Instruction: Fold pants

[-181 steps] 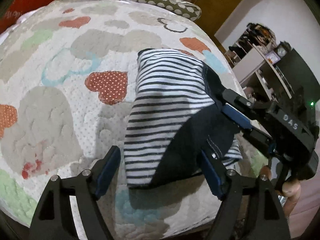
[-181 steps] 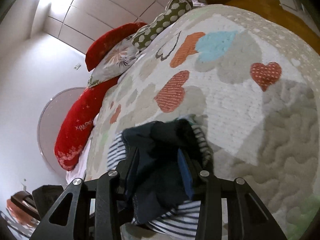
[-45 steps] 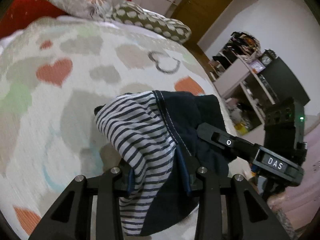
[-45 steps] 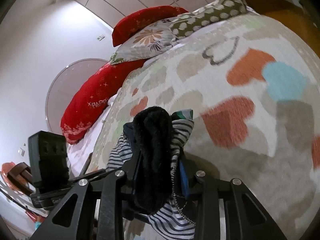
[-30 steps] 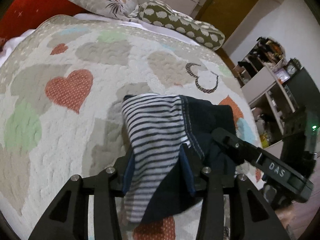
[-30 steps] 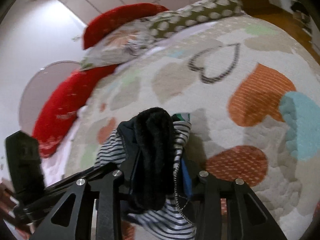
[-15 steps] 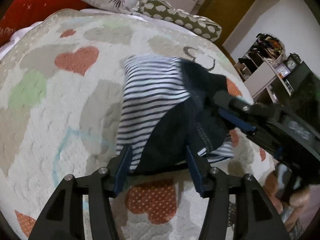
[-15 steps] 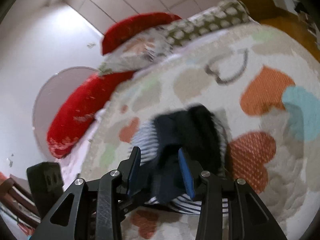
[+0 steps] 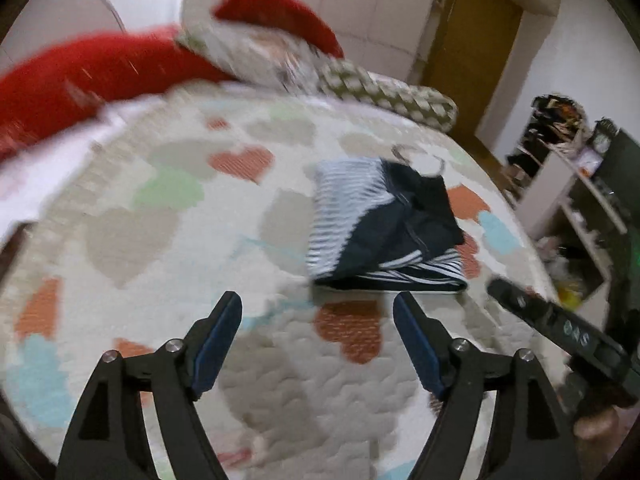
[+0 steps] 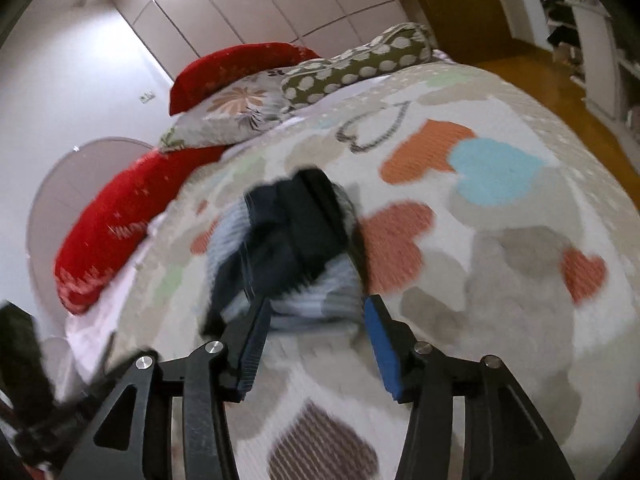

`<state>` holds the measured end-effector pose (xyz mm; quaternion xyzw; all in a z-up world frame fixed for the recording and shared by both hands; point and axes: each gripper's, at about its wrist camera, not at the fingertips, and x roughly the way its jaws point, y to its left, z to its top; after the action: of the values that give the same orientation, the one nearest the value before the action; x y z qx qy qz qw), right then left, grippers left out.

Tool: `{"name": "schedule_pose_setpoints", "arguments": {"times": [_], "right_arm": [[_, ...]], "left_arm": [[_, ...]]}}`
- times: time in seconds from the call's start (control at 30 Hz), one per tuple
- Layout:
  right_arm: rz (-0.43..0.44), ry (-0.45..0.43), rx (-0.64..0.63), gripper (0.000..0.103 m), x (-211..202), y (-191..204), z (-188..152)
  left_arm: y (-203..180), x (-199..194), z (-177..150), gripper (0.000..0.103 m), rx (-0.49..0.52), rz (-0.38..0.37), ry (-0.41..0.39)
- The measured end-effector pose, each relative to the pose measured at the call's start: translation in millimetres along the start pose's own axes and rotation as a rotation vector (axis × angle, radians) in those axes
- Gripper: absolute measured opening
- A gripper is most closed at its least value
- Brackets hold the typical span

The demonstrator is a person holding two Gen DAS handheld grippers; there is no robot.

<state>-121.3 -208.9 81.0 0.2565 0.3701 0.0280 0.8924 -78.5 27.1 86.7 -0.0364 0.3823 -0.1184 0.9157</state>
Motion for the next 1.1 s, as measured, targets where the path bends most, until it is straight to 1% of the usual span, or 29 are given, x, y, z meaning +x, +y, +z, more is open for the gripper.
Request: {"name": "schedule_pose_setpoints", "arguments": {"times": [0.03, 0.1, 0.13, 0.2, 0.27, 0.33, 0.37, 0.43, 0.47, 0.53, 0.57, 0.6, 0.63, 0.67, 0.7, 0.73, 0.77, 0.87, 0.97, 1.1], "right_arm": [[-0.015, -0.003, 0.000, 0.054, -6.2, -0.9, -9.7], [-0.044, -0.002, 0.002, 0.054, -14.3, -1.6, -23.8], [-0.059, -0.004, -0.001, 0.054, -20.4, -1.2, -32.0], [-0.075, -0.010, -0.010, 0.055, -29.6, 2.0, -41.7], [-0.087, -0.018, -0.028, 0.056, -38.5, 8.9, -48.6], [-0.098, -0.032, -0.053, 0.059, -48.6, 17.7, -53.9], [-0.107, -0.039, -0.067, 0.060, -52.6, 22.3, -55.2], [-0.125, -0.060, -0.086, 0.061, -62.1, 30.2, -57.4], [-0.127, -0.075, -0.090, 0.061, -68.7, 33.7, -58.1], [-0.128, -0.103, -0.097, 0.063, -79.0, 39.0, -59.4], [-0.131, -0.116, -0.104, 0.064, -83.6, 42.0, -60.9], [-0.138, -0.133, -0.117, 0.067, -87.8, 46.0, -62.5], [-0.147, -0.146, -0.131, 0.070, -90.7, 49.9, -64.7], [-0.154, -0.152, -0.145, 0.071, -91.9, 53.7, -66.9], [-0.163, -0.152, -0.160, 0.071, -91.5, 56.8, -69.9], [-0.171, -0.145, -0.173, 0.071, -89.4, 58.9, -72.8], [-0.178, -0.128, -0.184, 0.072, -85.2, 60.0, -76.6], [-0.190, -0.084, -0.188, 0.072, -74.2, 57.4, -84.1], [-0.211, -0.044, -0.170, 0.072, -63.1, 49.0, -88.5], [-0.247, -0.019, -0.149, 0.072, -54.7, 39.1, -91.3]], "left_arm": [[-0.2, -8.5, -2.3, 0.079, 0.010, 0.026, -0.036], [-1.8, -31.7, -7.4, 0.089, 0.028, 0.081, -0.131], [-2.1, -42.2, -9.0, 0.092, 0.032, 0.100, -0.175], [-3.8, -66.6, -11.4, 0.101, 0.036, 0.142, -0.265], [-7.1, -89.7, -11.6, 0.103, 0.047, 0.177, -0.350], [-10.5, -110.4, -12.2, 0.103, 0.057, 0.213, -0.425], [-13.1, -123.8, -13.9, 0.103, 0.063, 0.233, -0.475], [-15.4, -143.9, -16.2, 0.103, 0.062, 0.238, -0.545], [-14.6, -154.1, -17.5, 0.103, 0.050, 0.220, -0.573], [-13.7, -161.7, -16.1, 0.103, 0.041, 0.200, -0.547], [-14.3, -160.9, -14.5, 0.103, 0.052, 0.163, -0.521], [-15.0, -154.9, -12.5, 0.103, 0.066, 0.137, -0.471], [-16.0, -149.0, -11.3, 0.103, 0.073, 0.139, -0.432], [-16.6, -138.5, -11.5, 0.103, 0.071, 0.148, -0.372], [-15.5, -130.1, -12.7, 0.103, 0.060, 0.142, -0.331], [-14.0, -120.6, -14.5, 0.103, 0.046, 0.134, -0.285], [-11.8, -107.4, -17.4, 0.103, 0.029, 0.123, -0.219], [-7.3, -79.7, -26.5, 0.103, -0.006, 0.091, -0.083], [-6.3, -65.8, -37.8, 0.103, -0.018, 0.082, -0.016], [-11.9, -60.1, -45.0, 0.103, -0.003, 0.081, 0.004]]}}
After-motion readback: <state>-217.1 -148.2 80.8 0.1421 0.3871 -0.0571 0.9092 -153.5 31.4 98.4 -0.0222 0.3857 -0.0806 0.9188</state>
